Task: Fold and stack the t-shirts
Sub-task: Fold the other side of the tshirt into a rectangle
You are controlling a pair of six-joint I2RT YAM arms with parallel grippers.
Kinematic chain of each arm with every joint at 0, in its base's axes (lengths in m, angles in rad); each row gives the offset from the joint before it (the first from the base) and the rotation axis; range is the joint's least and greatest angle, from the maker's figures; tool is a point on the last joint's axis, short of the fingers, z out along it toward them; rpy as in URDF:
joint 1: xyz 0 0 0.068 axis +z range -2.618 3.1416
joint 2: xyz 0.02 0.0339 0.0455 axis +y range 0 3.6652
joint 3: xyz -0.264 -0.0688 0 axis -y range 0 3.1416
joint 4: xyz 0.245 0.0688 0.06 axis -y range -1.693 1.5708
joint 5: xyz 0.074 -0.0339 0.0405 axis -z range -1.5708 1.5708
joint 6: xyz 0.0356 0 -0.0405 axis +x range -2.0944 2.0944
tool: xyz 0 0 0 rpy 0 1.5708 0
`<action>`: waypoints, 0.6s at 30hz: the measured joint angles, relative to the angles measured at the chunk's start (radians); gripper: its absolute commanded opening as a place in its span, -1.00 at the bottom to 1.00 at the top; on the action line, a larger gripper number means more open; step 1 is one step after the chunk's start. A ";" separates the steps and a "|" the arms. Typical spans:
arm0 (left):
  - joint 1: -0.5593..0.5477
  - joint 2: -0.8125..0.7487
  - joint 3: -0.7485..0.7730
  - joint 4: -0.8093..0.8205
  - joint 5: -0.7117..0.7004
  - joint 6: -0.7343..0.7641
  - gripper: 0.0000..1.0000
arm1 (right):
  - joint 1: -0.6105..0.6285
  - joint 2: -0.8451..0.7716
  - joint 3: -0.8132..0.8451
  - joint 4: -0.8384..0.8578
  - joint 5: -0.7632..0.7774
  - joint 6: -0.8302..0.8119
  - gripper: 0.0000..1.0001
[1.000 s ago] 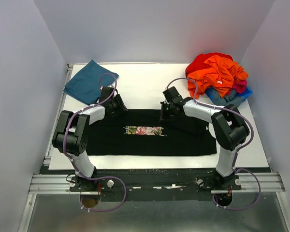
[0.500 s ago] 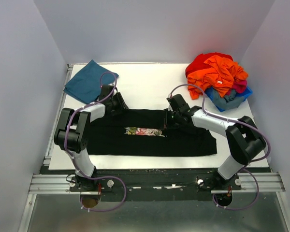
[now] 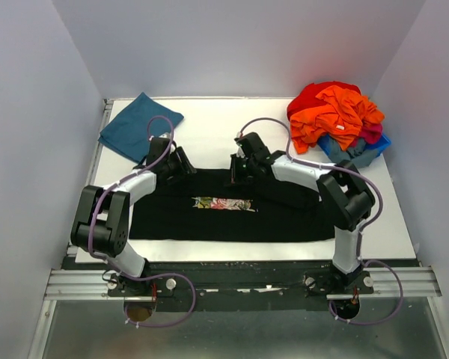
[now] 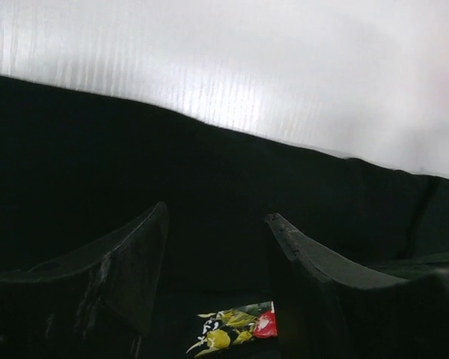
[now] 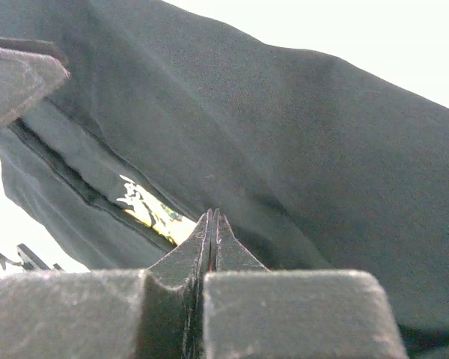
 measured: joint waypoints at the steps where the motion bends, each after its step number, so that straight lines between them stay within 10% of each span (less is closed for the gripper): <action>1: 0.000 -0.002 -0.013 0.008 -0.001 -0.004 0.35 | 0.005 0.019 0.008 0.008 -0.005 0.003 -0.93; 18: 0.008 -0.092 -0.130 -0.018 0.033 -0.070 0.36 | 0.073 -0.013 -0.108 0.032 -0.044 0.010 -0.97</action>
